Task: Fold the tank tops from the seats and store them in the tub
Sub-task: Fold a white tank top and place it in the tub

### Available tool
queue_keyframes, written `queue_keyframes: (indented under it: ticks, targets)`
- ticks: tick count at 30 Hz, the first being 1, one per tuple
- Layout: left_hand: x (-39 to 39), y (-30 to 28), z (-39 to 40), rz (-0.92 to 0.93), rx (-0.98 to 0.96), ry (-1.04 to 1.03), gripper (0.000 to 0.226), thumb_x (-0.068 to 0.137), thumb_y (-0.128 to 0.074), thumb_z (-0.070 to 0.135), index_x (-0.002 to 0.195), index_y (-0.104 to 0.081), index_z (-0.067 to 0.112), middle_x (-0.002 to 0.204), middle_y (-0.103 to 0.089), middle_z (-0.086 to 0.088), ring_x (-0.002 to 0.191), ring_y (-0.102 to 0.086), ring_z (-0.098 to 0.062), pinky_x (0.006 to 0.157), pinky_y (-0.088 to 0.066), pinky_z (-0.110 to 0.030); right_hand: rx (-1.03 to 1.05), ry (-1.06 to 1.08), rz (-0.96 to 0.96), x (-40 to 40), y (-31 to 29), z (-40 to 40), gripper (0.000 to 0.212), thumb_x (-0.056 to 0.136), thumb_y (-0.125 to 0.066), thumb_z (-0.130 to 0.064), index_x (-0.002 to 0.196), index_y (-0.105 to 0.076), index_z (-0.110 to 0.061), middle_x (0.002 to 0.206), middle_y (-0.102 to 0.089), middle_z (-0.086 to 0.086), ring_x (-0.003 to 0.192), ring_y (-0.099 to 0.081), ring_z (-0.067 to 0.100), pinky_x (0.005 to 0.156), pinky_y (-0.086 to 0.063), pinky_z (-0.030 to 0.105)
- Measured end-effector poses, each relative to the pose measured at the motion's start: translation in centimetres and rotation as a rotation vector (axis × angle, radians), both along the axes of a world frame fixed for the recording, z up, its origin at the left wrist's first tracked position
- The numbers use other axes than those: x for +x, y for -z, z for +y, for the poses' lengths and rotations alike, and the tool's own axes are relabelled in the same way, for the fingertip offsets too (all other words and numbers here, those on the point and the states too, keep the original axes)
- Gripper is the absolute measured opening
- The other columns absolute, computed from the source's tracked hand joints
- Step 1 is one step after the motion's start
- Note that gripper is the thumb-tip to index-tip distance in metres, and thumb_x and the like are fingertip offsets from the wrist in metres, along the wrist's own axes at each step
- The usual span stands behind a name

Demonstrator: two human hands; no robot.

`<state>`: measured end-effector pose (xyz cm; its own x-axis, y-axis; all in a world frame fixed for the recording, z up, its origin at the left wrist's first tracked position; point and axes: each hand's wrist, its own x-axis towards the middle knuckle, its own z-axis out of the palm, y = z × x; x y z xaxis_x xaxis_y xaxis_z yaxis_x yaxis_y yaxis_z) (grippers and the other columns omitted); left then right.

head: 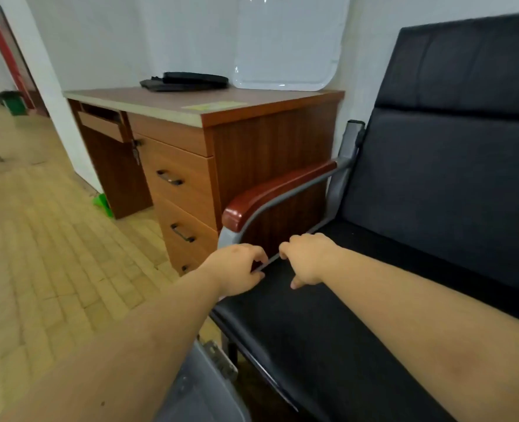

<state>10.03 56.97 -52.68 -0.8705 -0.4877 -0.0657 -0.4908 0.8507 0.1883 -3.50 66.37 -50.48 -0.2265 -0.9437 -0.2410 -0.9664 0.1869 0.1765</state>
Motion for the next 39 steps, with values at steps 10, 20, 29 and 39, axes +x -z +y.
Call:
queue_keyframes:
  ticks: [10, 20, 29, 39]
  targets:
    - [-18.9, -2.0, 5.4, -0.065, -0.018, 0.380, 0.047, 0.096, -0.052, 0.036, 0.140, -0.042, 0.025, 0.138, -0.048, 0.001, 0.122, -0.049, -0.015, 0.103, -0.040, -0.031, 0.078, 0.351, -0.066, -14.5, -1.5, 8.8, 0.070, 0.085, -0.068, -0.042, 0.142, -0.036, -0.017, 0.135, -0.046, 0.007, 0.120, -0.048, 0.026, 0.092, -0.044, 0.037]
    - [-22.4, -1.7, 21.4, 0.068, 0.011, 0.673, 0.054, 0.095, -0.055, 0.038, 0.145, -0.036, 0.025, 0.146, -0.041, 0.003, 0.132, -0.040, -0.016, 0.109, -0.036, -0.036, -0.006, 0.700, 0.042, -13.7, -2.6, 26.8, 0.071, 0.083, -0.069, -0.044, 0.142, -0.037, -0.018, 0.133, -0.047, 0.007, 0.118, -0.050, 0.027, 0.096, -0.046, 0.040]
    - [-17.8, -6.8, 31.1, 0.183, 0.047, 0.794, 0.057, 0.094, -0.055, 0.042, 0.144, -0.036, 0.023, 0.146, -0.041, 0.001, 0.131, -0.042, -0.019, 0.106, -0.039, -0.037, -0.122, 0.906, 0.048, -6.7, -7.7, 37.2, 0.071, 0.081, -0.070, -0.047, 0.138, -0.040, -0.016, 0.130, -0.048, 0.007, 0.117, -0.051, 0.026, 0.093, -0.046, 0.037]
    - [-14.1, -4.8, 32.7, 0.053, 0.105, 0.819, 0.060, 0.094, -0.054, 0.046, 0.146, -0.033, 0.024, 0.148, -0.037, 0.002, 0.131, -0.041, -0.017, 0.106, -0.037, -0.032, -0.069, 1.077, 0.020, -2.7, -6.2, 42.8, 0.073, 0.083, -0.069, -0.045, 0.142, -0.037, -0.017, 0.141, -0.043, 0.005, 0.127, -0.045, 0.026, 0.098, -0.041, 0.038]
